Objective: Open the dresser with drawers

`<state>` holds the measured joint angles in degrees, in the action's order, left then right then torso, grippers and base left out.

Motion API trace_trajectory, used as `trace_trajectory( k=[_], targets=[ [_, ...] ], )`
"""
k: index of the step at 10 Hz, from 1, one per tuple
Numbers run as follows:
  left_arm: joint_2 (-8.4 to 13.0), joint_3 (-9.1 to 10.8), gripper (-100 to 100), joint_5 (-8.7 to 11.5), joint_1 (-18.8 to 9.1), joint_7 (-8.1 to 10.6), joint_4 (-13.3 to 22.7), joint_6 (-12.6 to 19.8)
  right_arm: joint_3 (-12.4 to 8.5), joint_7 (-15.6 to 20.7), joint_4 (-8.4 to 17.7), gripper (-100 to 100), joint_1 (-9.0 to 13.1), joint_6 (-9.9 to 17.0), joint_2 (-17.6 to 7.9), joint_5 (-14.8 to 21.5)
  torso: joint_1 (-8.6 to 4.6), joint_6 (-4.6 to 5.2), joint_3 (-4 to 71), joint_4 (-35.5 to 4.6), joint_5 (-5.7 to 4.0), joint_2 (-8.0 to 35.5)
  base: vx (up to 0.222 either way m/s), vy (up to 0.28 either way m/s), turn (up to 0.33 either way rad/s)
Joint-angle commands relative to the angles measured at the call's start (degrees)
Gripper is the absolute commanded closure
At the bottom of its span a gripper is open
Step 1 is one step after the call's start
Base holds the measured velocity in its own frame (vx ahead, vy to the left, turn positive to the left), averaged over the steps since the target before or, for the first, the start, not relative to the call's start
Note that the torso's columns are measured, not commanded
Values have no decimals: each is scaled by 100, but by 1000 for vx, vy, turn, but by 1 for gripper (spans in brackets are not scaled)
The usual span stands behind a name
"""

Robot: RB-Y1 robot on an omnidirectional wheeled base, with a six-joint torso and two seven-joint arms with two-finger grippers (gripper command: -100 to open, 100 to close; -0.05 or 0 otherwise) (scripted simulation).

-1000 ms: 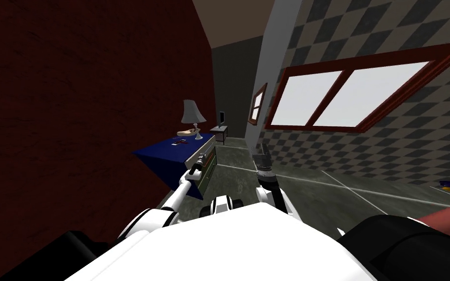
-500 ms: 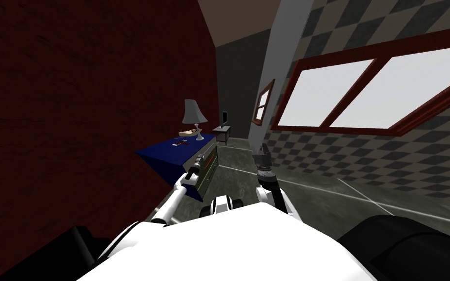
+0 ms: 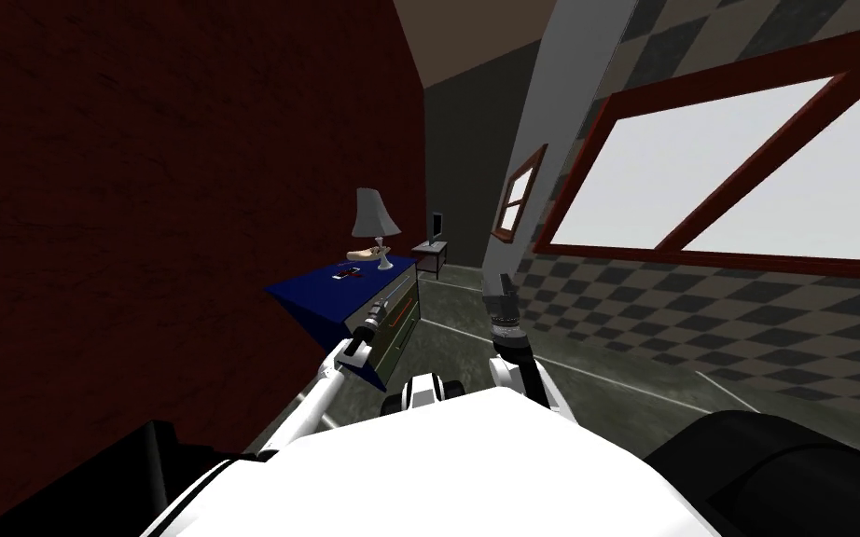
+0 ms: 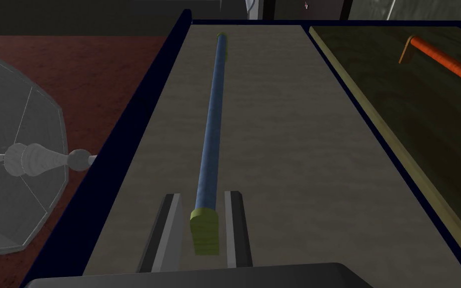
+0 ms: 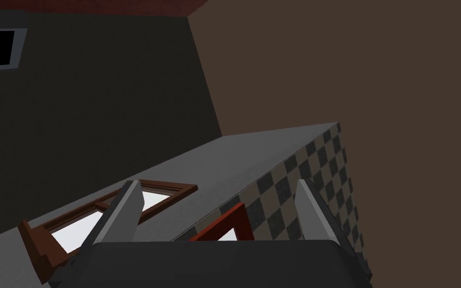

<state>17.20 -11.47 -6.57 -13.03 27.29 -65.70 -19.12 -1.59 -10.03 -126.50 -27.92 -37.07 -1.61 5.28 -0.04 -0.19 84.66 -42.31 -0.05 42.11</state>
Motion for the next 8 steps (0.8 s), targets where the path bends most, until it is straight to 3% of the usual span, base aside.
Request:
trace_trajectory(
  k=[1,3,4,5,6,7,8],
  targets=[
    [165,-62,100,-308,417,423,-383,-82,1,0,0,0,1,0,1,0,8,-9,5,7,-1,-7,69,-87,118],
    [165,-62,100,-308,482,423,-604,-82,0,0,0,0,4,0,-1,0,43,25,-10,13,21,18,-2,-3,-25],
    [432,-212,100,-596,719,692,-791,-251,0,0,0,0,4,1,-1,0,36,17,-14,3,16,27,150,-119,248],
    [472,-212,100,-754,862,822,-967,-251,0,0,0,0,0,0,0,0,-8,-17,-1,5,-2,5,176,-160,347],
    [472,-212,100,-763,1013,952,-1162,-251,0,0,-1,0,0,0,0,0,-10,-5,-5,9,-4,14,78,-71,118],
    [472,-212,100,-763,1066,952,-1259,-251,0,0,0,0,3,0,-1,0,23,20,-18,11,12,33,12,1,-39],
    [749,-361,100,-1040,1293,1208,-1467,-419,0,0,0,0,4,0,-1,0,40,24,-24,4,19,42,127,-99,228]
  ],
)
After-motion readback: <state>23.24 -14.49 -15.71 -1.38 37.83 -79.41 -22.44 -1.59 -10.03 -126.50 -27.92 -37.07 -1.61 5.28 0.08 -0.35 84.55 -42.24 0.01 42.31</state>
